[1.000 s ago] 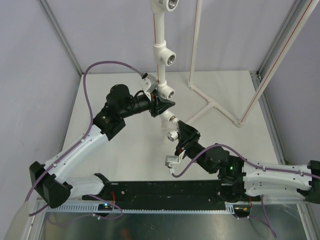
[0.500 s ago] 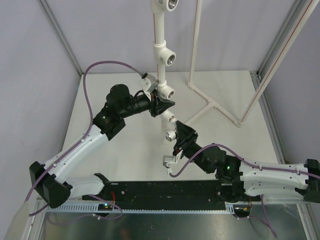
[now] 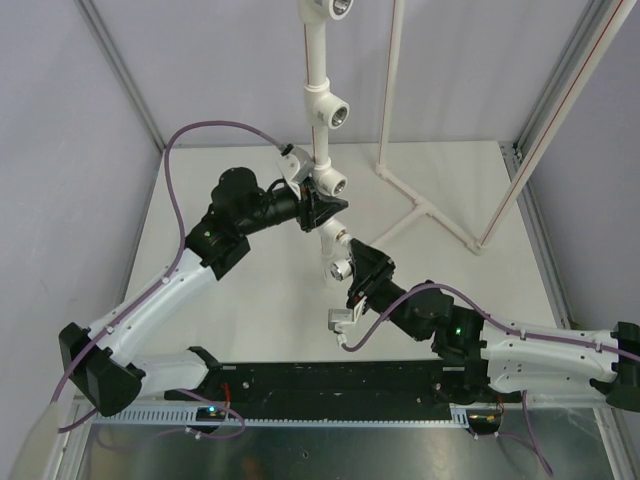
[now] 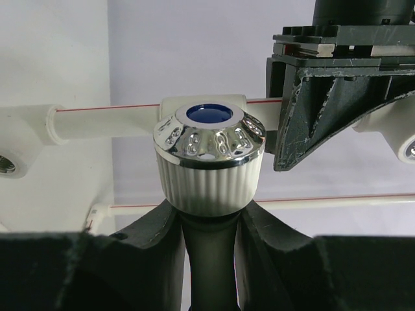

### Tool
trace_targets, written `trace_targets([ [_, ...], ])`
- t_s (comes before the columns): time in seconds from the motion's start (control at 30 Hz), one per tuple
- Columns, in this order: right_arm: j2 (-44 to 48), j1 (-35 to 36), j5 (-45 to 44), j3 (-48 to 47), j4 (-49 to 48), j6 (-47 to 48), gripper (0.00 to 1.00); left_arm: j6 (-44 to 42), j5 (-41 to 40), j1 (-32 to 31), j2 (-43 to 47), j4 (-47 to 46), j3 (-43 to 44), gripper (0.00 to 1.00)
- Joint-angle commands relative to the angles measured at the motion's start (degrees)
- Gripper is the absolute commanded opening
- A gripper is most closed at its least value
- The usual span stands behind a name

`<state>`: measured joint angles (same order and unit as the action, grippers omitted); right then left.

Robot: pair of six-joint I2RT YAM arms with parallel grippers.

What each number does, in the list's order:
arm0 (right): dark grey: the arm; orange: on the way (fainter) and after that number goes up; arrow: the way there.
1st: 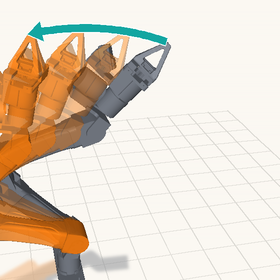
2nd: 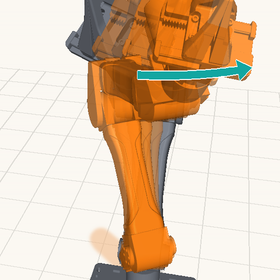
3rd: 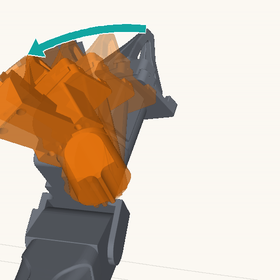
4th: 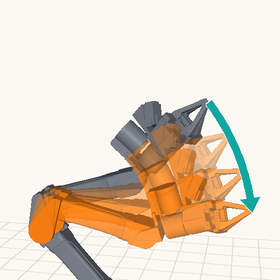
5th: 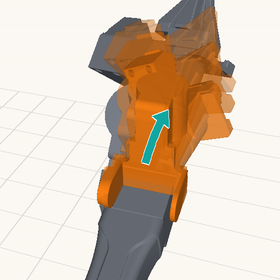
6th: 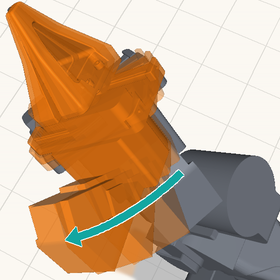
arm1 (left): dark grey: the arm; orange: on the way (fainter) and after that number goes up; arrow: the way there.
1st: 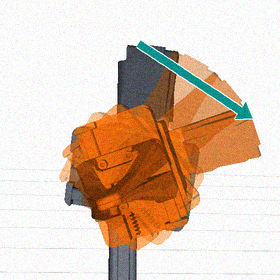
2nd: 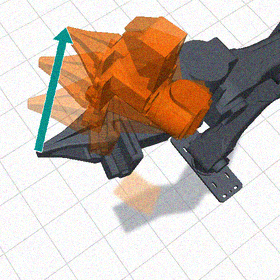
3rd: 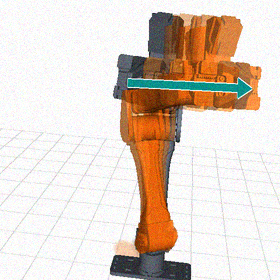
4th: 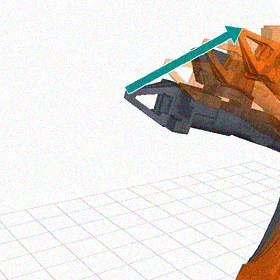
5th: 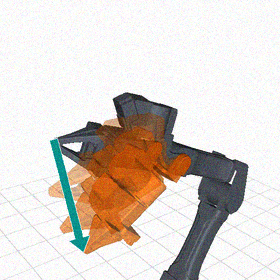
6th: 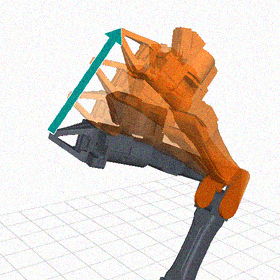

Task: Install the water faucets
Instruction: Screw the water faucet onto the adaptor.

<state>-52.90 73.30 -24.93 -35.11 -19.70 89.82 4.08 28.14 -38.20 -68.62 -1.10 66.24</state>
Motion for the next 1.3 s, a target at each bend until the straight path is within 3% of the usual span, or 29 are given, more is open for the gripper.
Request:
trace_targets([
  [0.0,-1.50,-1.75,6.41,-3.91,1.97,5.00,0.00,8.68,7.52,-2.29,-1.35,6.63,1.04,0.00],
  [0.27,-3.40,-2.37,8.40,-6.27,7.36,9.74,0.00,8.60,8.01,-2.34,-1.76,6.93,1.15,0.00],
  [0.4,-3.37,-2.39,9.13,-6.69,7.48,7.09,0.00,8.31,8.15,-2.58,-1.94,7.33,1.35,0.00],
  [0.63,-4.77,-2.58,6.95,-4.85,-1.47,-9.11,0.00,6.11,6.58,-3.74,-2.14,10.13,2.35,0.00],
  [0.97,-7.49,-2.50,2.45,-3.53,-11.45,-40.48,0.00,5.47,6.13,-3.83,-1.80,10.96,2.65,0.00],
  [1.27,-7.98,0.75,-8.73,-3.56,-16.16,-71.36,0.00,5.08,5.70,-3.82,-1.86,11.47,2.83,0.00],
])
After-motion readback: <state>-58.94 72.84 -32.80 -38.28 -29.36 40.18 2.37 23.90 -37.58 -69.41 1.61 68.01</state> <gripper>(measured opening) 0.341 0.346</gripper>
